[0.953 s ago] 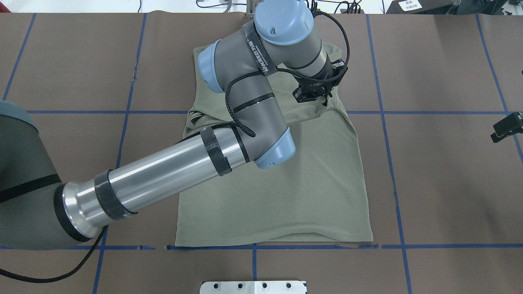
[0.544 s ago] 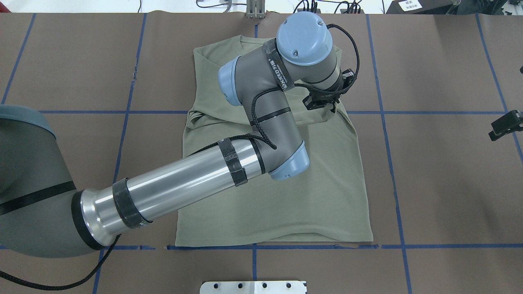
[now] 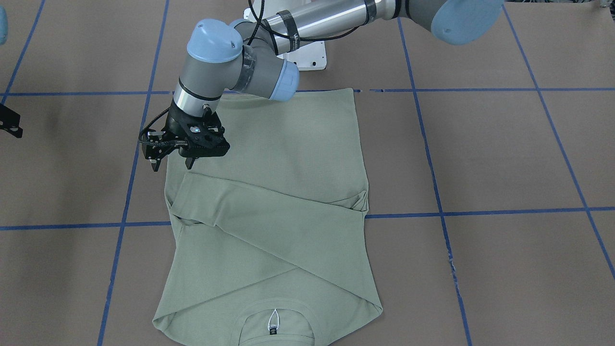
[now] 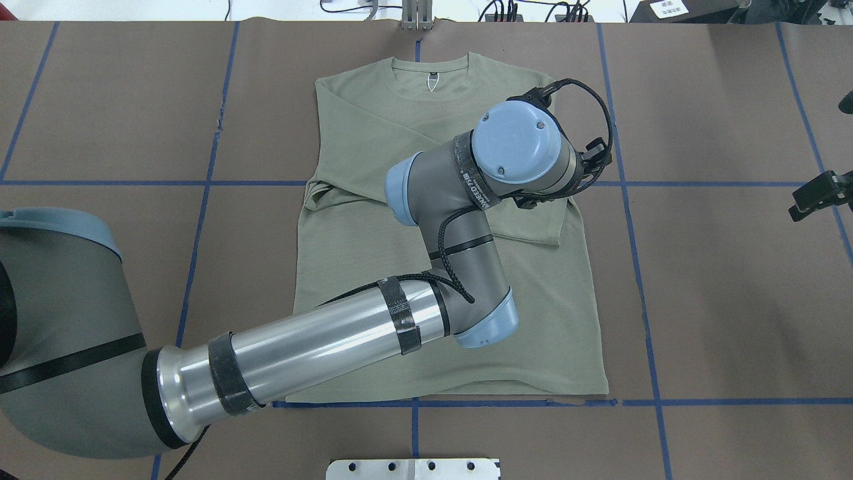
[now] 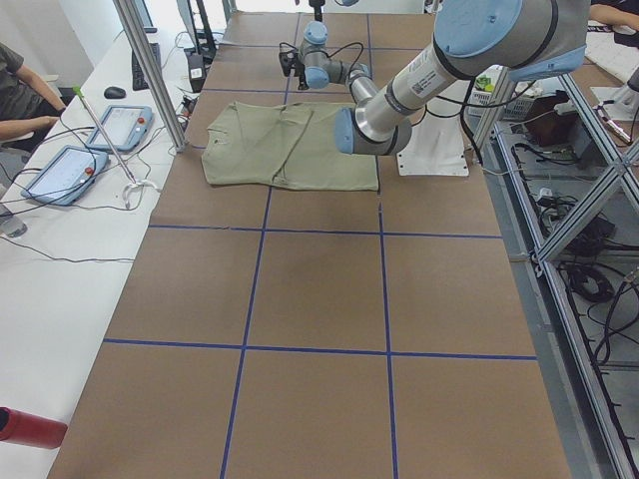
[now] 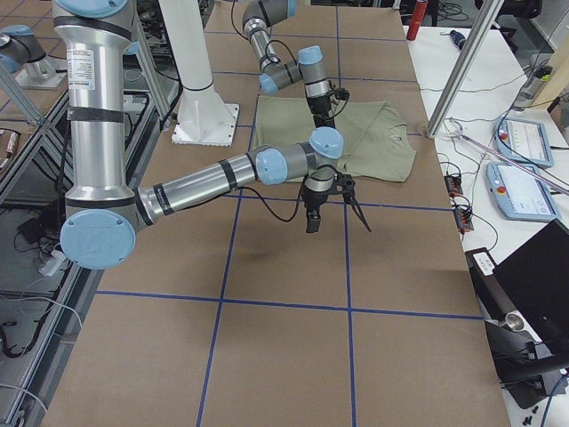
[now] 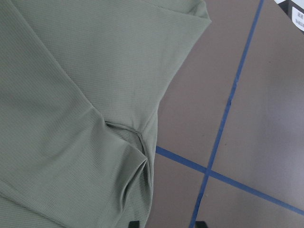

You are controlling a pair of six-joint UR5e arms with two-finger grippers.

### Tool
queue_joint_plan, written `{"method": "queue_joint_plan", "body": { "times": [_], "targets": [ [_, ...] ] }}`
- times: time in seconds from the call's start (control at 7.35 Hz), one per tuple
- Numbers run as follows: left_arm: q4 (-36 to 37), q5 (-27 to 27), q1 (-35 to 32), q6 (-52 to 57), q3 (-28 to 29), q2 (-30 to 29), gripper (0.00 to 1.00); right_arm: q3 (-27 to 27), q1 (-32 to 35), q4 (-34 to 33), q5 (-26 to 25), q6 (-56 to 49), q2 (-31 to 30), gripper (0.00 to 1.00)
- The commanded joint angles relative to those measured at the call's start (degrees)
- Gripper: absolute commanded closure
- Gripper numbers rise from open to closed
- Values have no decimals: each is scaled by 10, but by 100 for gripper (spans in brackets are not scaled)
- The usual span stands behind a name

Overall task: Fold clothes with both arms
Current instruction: 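Release the sleeve and draw the left gripper back toward the hem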

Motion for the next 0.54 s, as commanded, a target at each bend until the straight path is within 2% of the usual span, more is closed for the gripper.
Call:
{"method": "queue_joint_plan", "body": {
  "times": [0.0,0.14,0.27,0.41],
  "targets": [
    [4,-11,-15,28,-15,19,0,1,0,0,13,1,10,0],
    [41,-59,-29,29,-68,58,1,8,-1,1,14,23,18,0],
    [119,-76,-34,62,-160,105,1,12,-9,24,14,55,20,0],
    [184,-77,-35,102,-266,171,1,10,-44,89,13,130,16,0]
  ]
}}
